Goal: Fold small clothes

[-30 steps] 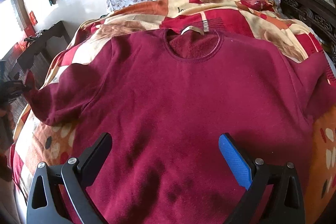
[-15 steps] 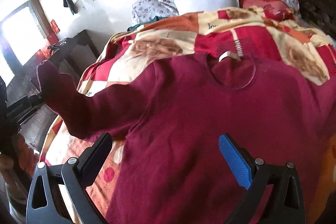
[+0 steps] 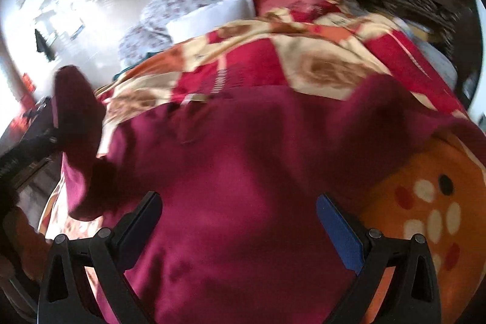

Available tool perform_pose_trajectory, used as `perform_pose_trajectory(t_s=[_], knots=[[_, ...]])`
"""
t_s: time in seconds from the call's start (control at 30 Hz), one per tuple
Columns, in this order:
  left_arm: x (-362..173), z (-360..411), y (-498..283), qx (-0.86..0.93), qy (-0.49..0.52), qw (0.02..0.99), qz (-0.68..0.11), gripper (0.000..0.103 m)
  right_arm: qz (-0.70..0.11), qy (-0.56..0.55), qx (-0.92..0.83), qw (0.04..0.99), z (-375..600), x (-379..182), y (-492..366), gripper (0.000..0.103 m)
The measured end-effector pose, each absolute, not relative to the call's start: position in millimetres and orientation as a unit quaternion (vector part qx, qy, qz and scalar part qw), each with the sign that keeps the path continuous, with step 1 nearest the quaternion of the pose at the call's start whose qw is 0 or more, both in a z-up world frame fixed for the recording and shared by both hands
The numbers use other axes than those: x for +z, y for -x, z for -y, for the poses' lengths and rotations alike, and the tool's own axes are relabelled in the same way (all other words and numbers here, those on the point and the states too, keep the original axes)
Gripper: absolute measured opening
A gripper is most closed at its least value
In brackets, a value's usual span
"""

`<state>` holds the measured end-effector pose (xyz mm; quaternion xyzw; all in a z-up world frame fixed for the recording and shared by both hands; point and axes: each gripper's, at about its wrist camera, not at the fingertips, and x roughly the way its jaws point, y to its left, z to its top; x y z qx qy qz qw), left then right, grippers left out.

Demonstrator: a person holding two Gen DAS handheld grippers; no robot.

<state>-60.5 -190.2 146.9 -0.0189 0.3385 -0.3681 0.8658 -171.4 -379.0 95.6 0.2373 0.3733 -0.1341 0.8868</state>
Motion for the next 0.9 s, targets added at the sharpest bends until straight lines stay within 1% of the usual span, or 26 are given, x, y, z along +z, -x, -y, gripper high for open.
perform_pose_trajectory(t_s=[0.1,0.2,0.33,0.37,0.4,0.43,0.47,0.5,0.53,0.6,0.67,0.73,0.83,0.87,0.9], knots=[[117.9,237.7,65.2,-0.381,-0.005,0.851,-0.363,0.009,-0.376,-0.257,-0.146,0.878,398.3,88.3,180.4,0.103],[85.7,265.4,65.2,-0.383,-0.015,0.833,-0.399,0.009,-0.379,-0.271,-0.154,0.871,412.2,83.6,187.6,0.103],[58.0,279.2,65.7,-0.386,-0.032,0.823,-0.416,0.009,-0.373,-0.285,-0.163,0.868,425.4,84.1,197.9,0.103],[57.8,278.2,66.5,-0.388,-0.035,0.821,-0.417,0.012,-0.370,-0.287,-0.165,0.868,427.9,84.8,198.1,0.103],[59.1,276.5,67.8,-0.389,-0.036,0.818,-0.422,0.022,-0.368,-0.288,-0.165,0.868,429.6,85.8,198.1,0.103],[62.7,270.8,67.3,-0.394,-0.034,0.813,-0.428,0.028,-0.368,-0.289,-0.164,0.869,430.5,86.3,197.3,0.103],[67.5,266.4,68.4,-0.400,-0.030,0.810,-0.428,0.038,-0.367,-0.288,-0.161,0.870,430.2,87.4,195.0,0.103],[77.4,256.3,70.6,-0.405,-0.028,0.812,-0.419,0.045,-0.366,-0.287,-0.157,0.871,430.8,87.6,192.8,0.103],[83.9,250.6,72.5,-0.403,-0.031,0.818,-0.408,0.049,-0.367,-0.284,-0.154,0.872,429.6,87.5,189.8,0.103],[103.8,223.5,76.4,-0.386,-0.041,0.842,-0.376,0.064,-0.369,-0.271,-0.147,0.877,425.5,87.9,180.6,0.103],[115.3,197.6,76.5,-0.363,-0.046,0.860,-0.357,0.067,-0.370,-0.257,-0.142,0.881,421.0,87.4,170.7,0.103],[120.8,168.3,73.3,-0.332,-0.049,0.877,-0.343,0.067,-0.372,-0.240,-0.136,0.886,416.4,86.2,157.7,0.103],[117.5,131.0,61.4,-0.284,-0.047,0.894,-0.343,0.068,-0.381,-0.207,-0.127,0.892,407.9,84.4,133.3,0.103],[113.6,119.0,56.5,-0.269,-0.044,0.897,-0.347,0.068,-0.381,-0.197,-0.121,0.895,404.7,83.3,124.7,0.102],[109.6,108.3,52.1,-0.257,-0.041,0.899,-0.352,0.068,-0.383,-0.187,-0.116,0.897,402.4,81.0,115.5,0.099]])
